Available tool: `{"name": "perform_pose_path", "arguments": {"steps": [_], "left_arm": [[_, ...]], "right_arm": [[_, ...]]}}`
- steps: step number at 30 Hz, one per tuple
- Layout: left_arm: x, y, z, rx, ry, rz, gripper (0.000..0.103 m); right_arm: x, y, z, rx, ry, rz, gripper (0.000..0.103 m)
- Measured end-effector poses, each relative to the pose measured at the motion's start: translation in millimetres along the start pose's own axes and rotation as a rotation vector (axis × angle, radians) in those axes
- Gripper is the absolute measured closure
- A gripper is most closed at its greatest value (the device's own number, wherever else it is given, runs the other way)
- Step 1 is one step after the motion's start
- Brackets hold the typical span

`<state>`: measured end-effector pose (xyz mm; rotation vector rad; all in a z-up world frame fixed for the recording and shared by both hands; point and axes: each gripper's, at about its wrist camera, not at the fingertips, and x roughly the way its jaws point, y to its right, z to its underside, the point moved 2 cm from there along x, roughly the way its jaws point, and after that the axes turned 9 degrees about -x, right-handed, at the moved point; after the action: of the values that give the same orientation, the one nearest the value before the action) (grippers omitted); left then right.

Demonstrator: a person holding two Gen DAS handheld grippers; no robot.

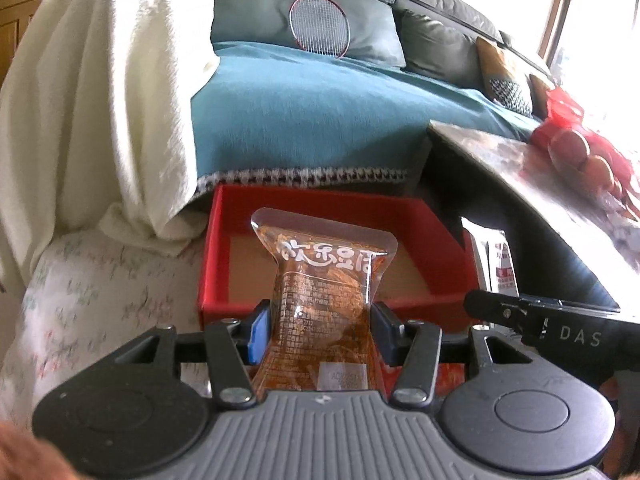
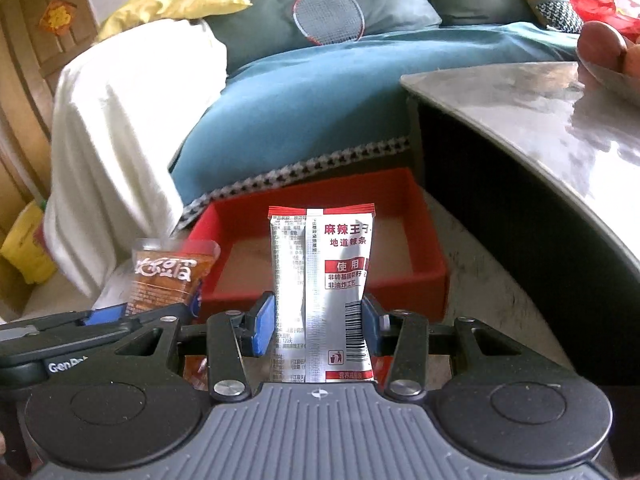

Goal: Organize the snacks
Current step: 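Lift both held packets and carry them over the red box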

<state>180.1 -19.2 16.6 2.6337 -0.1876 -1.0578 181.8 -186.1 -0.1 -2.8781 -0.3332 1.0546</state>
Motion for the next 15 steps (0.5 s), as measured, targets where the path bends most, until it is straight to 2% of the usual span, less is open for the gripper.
{"name": "perform_pose_path", "arguments": {"steps": [8,15], "left_arm": [[39.4,7.3,-40.2,-0.001,0.036,0.007,0.058],[79.0,6.0,-48.9,0.004,0.022,-0.020,0.058]], "right_arm": [[34.3,23.8,-32.5,0.016,0.012,0.022,0.051],[73.7,36.6,-43.2,-0.012,-0.018,0.072,0.051]]}}
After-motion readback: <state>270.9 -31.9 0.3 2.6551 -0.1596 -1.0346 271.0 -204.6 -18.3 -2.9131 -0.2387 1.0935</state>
